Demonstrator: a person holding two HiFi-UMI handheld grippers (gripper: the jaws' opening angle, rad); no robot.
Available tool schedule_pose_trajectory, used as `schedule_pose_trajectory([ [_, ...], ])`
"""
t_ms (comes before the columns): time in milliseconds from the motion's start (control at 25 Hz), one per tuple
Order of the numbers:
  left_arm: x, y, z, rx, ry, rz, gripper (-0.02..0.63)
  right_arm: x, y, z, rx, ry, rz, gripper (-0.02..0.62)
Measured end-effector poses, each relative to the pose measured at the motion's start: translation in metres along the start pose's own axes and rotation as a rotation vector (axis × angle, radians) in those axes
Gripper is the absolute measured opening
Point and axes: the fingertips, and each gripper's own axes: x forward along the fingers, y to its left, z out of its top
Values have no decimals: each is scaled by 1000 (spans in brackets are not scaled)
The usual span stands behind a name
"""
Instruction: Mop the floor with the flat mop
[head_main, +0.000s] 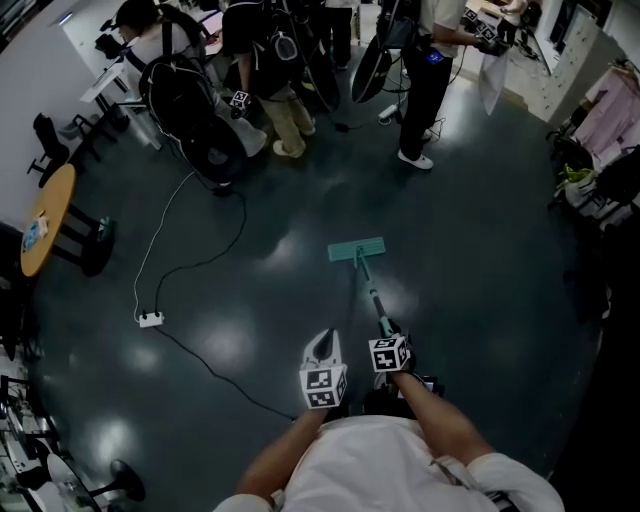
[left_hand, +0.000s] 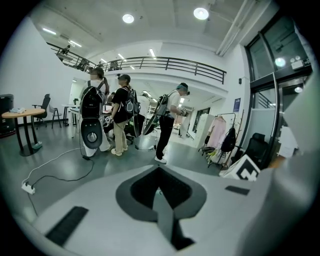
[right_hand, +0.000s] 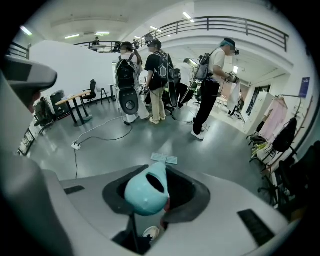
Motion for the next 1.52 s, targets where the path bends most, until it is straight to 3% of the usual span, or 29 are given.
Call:
schedule_pose_trajectory([
  [360, 8, 8, 5, -12, 8, 39, 6, 85, -15, 72, -35, -27, -21, 112],
  [560, 4, 13, 2, 15, 0, 39, 6, 81, -23, 87, -47, -34, -22, 111],
  [800, -4, 16, 1, 9, -15, 17, 6, -28, -10, 65, -119, -34, 50, 110],
  [1000, -6, 5, 15, 5, -39, -17, 6, -112, -3, 25, -157, -22, 93, 110],
  [1160, 0, -6, 15, 17, -40, -46, 6, -124, 4, -15, -133, 15, 105, 112],
  [1360, 3, -5, 10, 8, -22, -60, 6, -109, 13, 1, -109, -85, 68, 111],
  [1520, 7, -3, 14, 11, -24, -54, 6, -68, 17, -1, -82, -20, 70, 112],
])
